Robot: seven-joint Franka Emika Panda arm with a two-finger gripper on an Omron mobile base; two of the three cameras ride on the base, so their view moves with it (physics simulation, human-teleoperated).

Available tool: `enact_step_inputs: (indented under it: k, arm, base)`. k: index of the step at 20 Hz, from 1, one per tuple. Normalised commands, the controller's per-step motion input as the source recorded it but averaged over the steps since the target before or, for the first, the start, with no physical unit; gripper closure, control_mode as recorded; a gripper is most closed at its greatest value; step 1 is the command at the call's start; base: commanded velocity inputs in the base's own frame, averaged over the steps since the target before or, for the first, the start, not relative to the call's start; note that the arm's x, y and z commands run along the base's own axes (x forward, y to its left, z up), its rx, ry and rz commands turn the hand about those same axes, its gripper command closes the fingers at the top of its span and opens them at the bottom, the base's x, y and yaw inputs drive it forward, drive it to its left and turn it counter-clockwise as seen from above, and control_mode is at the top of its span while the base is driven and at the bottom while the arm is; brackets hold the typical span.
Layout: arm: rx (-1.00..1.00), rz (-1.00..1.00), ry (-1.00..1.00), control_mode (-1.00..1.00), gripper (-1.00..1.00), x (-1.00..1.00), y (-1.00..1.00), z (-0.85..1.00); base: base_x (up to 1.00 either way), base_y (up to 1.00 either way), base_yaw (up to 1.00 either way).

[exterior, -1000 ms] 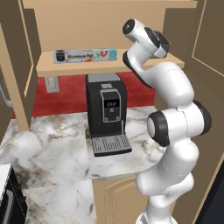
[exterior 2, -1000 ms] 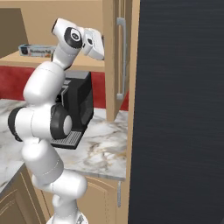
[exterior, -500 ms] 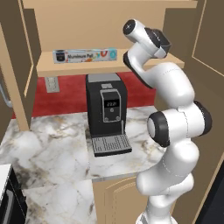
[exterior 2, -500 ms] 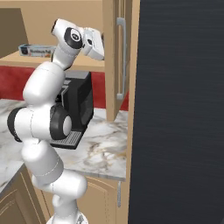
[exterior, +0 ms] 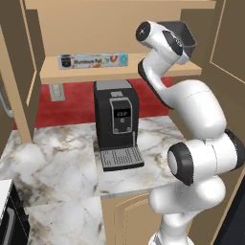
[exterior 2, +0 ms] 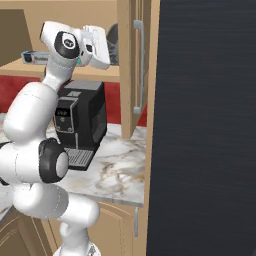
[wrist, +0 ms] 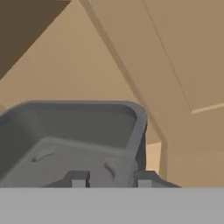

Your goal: Retrieve the tupperware and aluminum foil from the cabinet and place them on the dining counter near the plate with lime and squash to prepare for storing leftovers.

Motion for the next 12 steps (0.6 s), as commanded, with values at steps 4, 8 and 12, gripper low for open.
enact_step_inputs:
  k: [4, 8, 12]
  arm:
    - [-0.23, 0.01, 0.03, -1.0, 1.0, -1.0, 0.08, 0.0]
    - [-0.26, 0.1, 0.16, -1.0, 1.0, -1.0, 0.27, 0.0]
    - [-0.23, 0.16, 0.24, -1.0, 1.0, -1.0, 0.41, 0.0]
  base:
    - [0.0, 0.0, 0.0]
    - [0.0, 0.0, 0.0]
    - [0.0, 0.0, 0.0]
